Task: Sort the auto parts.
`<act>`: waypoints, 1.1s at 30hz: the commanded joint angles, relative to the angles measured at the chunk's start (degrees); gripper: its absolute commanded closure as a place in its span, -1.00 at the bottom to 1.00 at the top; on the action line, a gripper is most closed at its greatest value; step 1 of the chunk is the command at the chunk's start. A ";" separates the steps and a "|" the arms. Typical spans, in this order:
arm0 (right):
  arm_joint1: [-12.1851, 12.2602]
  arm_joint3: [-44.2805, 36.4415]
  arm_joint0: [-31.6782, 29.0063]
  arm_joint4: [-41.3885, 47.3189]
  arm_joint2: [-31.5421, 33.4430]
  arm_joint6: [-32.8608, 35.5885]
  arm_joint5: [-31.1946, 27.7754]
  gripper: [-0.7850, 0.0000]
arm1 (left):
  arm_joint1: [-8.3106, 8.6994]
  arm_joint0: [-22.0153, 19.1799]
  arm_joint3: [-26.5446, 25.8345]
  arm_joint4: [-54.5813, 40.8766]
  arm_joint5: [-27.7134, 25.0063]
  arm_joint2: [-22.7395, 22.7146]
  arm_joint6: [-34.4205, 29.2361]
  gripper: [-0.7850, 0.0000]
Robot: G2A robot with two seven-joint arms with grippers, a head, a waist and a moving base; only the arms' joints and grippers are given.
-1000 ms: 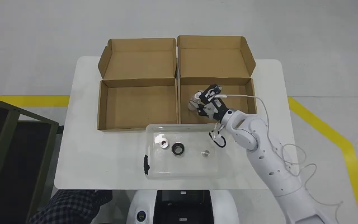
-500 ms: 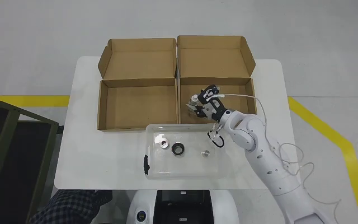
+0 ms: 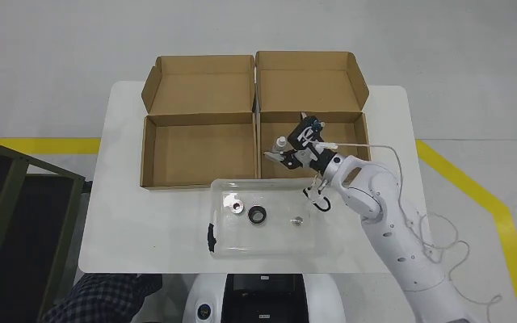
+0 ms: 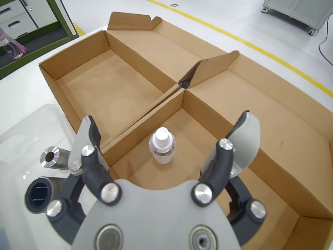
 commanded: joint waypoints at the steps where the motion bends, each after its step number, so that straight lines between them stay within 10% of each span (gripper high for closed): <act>1: 0.29 -2.40 -0.55 0.01 0.95 0.81 -1.47 -1.00 | 0.00 0.00 0.00 0.00 0.00 0.00 0.00 -1.00; 18: 3.39 -22.42 -11.75 6.58 9.60 10.95 -16.12 -1.00 | 0.00 0.00 0.00 0.00 0.00 0.00 0.00 -1.00; 33: 6.23 -24.62 -20.21 8.24 14.79 19.40 -27.19 -1.00 | 0.00 0.00 0.00 0.00 0.00 0.00 0.00 -1.00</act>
